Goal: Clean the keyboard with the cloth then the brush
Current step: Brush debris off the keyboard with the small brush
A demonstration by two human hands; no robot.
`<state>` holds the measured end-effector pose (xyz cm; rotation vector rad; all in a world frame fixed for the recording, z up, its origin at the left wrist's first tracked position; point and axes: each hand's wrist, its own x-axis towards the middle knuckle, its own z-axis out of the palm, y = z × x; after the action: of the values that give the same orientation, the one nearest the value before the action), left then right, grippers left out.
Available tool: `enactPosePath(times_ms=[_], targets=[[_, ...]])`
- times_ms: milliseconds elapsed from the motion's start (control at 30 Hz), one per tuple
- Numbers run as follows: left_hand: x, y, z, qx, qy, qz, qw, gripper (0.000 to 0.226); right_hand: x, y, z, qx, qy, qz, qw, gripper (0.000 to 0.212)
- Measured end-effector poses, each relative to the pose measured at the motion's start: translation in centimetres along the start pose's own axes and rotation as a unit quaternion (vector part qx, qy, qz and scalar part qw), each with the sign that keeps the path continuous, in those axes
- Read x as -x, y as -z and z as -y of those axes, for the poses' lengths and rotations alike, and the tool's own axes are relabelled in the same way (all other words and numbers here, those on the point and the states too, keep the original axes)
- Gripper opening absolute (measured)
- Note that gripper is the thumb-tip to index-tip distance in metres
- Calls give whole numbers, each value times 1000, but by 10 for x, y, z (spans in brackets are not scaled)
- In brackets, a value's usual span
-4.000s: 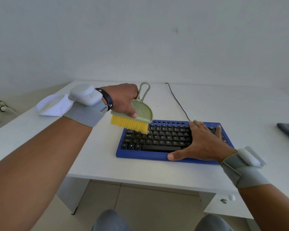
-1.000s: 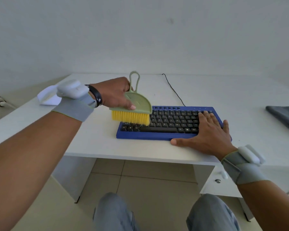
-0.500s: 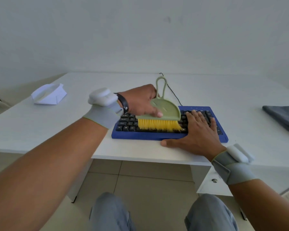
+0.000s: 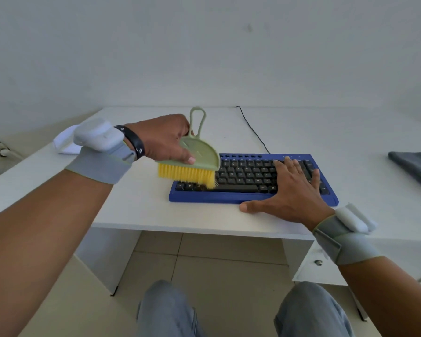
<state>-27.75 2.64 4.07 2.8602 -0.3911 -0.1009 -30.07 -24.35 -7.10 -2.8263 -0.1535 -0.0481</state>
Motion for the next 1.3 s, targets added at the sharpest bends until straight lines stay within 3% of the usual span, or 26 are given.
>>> enactPosePath(times_ms=[133, 367, 633, 900, 1033, 1167, 1300], targets=[[-9, -5, -38, 95, -73, -42, 992, 28, 2, 1, 1, -5, -19, -15, 1000, 151], [-41, -55, -80, 142, -123, -1, 982, 31, 4, -6, -6, -3, -42, -43, 998, 163], [-16, -25, -33, -1, -44, 39, 998, 38, 5, -6, -4, 9, -41, -35, 999, 159], [8, -2, 12, 8, 24, 19, 999, 36, 3, 6, 5, 22, -48, 1, 999, 156], [3, 8, 14, 61, 42, -90, 993, 40, -2, 13, 25, 22, -4, -2, 1000, 141], [-21, 6, 10, 155, 80, -247, 953, 44, -15, 9, 54, -16, 45, -8, 999, 132], [-55, -11, 7, 211, 152, -327, 908, 39, -28, -3, 72, -12, 55, 22, 998, 133]])
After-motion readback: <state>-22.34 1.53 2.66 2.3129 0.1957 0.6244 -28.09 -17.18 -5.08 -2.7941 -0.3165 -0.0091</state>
